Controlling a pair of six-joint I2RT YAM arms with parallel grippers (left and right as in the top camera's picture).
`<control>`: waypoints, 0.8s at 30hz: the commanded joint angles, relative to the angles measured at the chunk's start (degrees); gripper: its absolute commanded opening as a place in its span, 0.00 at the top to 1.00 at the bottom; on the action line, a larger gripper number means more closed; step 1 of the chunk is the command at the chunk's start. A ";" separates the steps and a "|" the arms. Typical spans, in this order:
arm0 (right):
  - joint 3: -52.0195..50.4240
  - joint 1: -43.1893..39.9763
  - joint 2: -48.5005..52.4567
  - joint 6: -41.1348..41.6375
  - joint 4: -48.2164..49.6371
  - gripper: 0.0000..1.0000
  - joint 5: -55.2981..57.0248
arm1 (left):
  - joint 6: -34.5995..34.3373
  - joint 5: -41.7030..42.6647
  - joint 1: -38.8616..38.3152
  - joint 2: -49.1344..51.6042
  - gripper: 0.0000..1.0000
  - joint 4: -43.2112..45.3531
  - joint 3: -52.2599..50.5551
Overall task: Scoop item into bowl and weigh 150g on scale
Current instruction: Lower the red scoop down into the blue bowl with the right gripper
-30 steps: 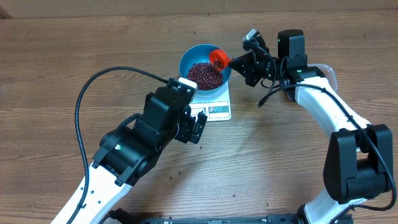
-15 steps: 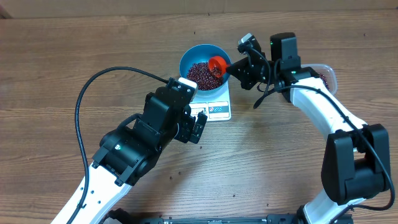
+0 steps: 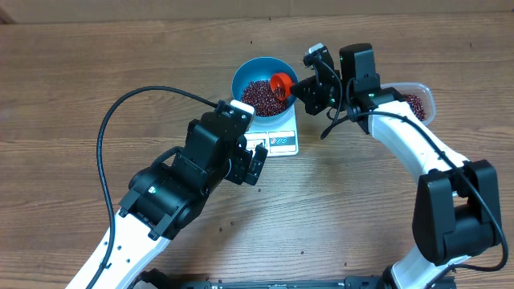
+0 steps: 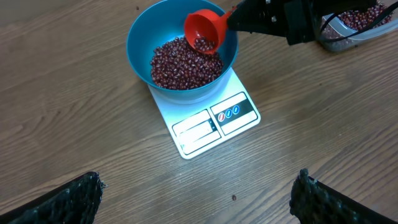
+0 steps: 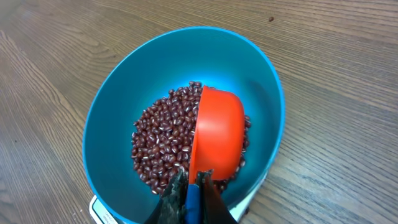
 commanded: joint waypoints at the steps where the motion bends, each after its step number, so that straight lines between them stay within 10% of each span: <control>1: 0.24 1.66 0.39 0.48 0.46 0.96 2.29 | -0.42 -0.37 0.26 -0.96 0.01 0.20 0.22; 24: 0.24 2.45 2.64 2.38 0.09 0.96 3.30 | -0.42 -0.37 0.26 -0.96 0.00 0.20 0.22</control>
